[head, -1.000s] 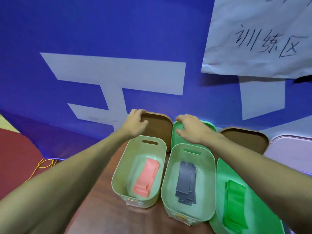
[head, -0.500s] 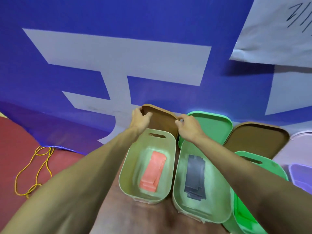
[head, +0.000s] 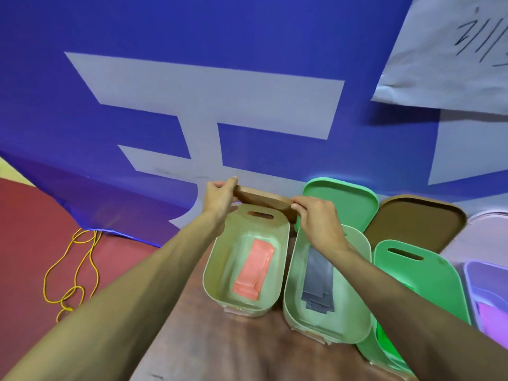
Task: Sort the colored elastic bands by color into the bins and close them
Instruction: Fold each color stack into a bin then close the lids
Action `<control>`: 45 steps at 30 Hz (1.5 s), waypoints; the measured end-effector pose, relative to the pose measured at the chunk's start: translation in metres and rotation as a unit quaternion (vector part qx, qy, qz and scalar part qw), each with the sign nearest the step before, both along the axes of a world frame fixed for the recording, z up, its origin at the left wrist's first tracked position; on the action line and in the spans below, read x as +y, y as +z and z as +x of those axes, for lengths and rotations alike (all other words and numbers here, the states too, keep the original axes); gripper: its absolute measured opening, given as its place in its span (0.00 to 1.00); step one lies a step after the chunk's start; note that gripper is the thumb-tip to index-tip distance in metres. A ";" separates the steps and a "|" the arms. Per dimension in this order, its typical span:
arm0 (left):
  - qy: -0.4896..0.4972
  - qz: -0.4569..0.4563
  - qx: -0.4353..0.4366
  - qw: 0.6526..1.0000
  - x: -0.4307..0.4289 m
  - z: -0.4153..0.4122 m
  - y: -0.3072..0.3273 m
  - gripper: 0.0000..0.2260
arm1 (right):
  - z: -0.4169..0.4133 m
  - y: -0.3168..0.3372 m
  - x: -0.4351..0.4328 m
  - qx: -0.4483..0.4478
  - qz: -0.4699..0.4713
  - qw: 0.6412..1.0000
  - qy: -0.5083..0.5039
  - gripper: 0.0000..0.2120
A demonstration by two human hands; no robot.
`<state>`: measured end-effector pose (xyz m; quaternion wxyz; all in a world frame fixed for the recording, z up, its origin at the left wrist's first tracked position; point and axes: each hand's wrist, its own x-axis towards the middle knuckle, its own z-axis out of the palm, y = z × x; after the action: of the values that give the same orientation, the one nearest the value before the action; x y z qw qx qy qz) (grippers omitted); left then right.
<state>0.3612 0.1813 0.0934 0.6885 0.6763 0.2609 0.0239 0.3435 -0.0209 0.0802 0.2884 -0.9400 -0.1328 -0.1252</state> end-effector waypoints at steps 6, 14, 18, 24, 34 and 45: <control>0.082 -0.009 0.007 0.997 0.012 -0.055 -0.012 0.09 | -0.054 -0.005 0.001 0.001 0.084 0.995 0.045 0.09; -0.047 0.206 0.071 0.975 0.018 -0.124 -0.057 0.14 | -0.117 -0.052 0.026 0.140 0.202 0.967 -0.067 0.12; -0.084 0.264 0.062 0.959 0.023 -0.142 -0.063 0.13 | -0.134 -0.056 0.035 0.194 0.218 0.950 -0.114 0.22; -0.117 0.322 0.067 0.937 0.032 -0.158 -0.080 0.17 | -0.147 -0.058 0.045 0.225 0.157 0.951 -0.140 0.23; -0.116 0.292 -0.007 0.949 0.041 -0.170 -0.090 0.22 | -0.158 -0.062 0.058 0.244 0.095 0.958 -0.119 0.23; -0.134 0.283 0.008 0.950 0.050 -0.151 -0.097 0.18 | -0.144 -0.052 0.060 0.259 0.014 0.961 -0.097 0.17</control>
<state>0.2104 0.2315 -0.0035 0.4638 0.8720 0.1561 -0.0011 0.1994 0.0396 0.0280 0.3130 -0.9443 0.0398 0.0937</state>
